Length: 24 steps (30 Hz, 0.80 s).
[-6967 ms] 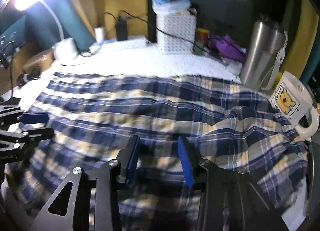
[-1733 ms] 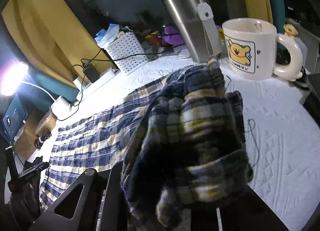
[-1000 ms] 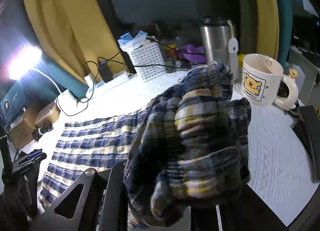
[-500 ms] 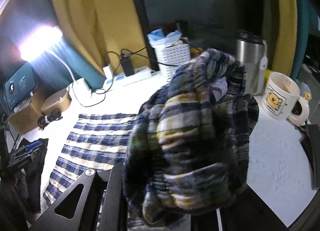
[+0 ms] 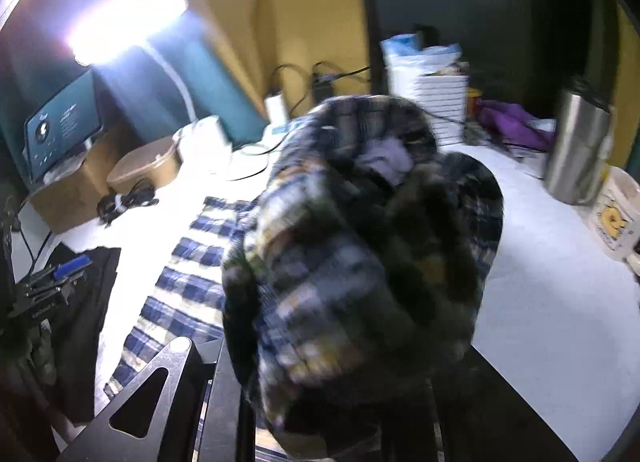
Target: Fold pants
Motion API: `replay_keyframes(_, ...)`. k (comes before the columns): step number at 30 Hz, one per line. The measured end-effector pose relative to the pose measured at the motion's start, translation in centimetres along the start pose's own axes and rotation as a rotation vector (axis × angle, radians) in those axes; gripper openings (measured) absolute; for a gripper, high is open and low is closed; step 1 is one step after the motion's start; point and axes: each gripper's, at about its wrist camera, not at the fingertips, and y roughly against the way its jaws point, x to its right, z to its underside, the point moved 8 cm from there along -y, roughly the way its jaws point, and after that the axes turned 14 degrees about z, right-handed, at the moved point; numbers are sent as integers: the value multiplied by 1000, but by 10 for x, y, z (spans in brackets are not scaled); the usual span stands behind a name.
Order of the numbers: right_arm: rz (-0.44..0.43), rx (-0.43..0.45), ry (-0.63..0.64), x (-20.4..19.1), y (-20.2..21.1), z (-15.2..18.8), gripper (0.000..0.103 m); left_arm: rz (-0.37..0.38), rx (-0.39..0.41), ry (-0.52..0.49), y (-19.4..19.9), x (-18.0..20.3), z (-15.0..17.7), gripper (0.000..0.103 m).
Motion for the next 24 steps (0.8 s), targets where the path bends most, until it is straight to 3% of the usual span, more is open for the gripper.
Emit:
replay_keyframes(4, -58, -54, 63, -47, -18, 16, 19, -1, 1, 7, 4, -5, 1, 41)
replay_keyframes(9, -68, -97, 135, -84, -30, 33, 19, -9, 1, 9, 11, -9, 4, 41)
replay_keyframes(20, -46, -72, 193, -109, -25, 33, 20, -23, 17, 24, 21, -10, 4, 41)
replay_keyframes(22, -29, -90, 237, -116, -31, 38, 26, -26, 13, 22, 21, -7, 4, 43)
replay_keyframes(23, -32, -88, 250, -119, -32, 41, 35, -26, 12, 22, 21, -6, 4, 47)
replay_keyframes(24, -39, -86, 255, -120, -31, 42, 56, -25, 12, 23, 21, -5, 5, 50)
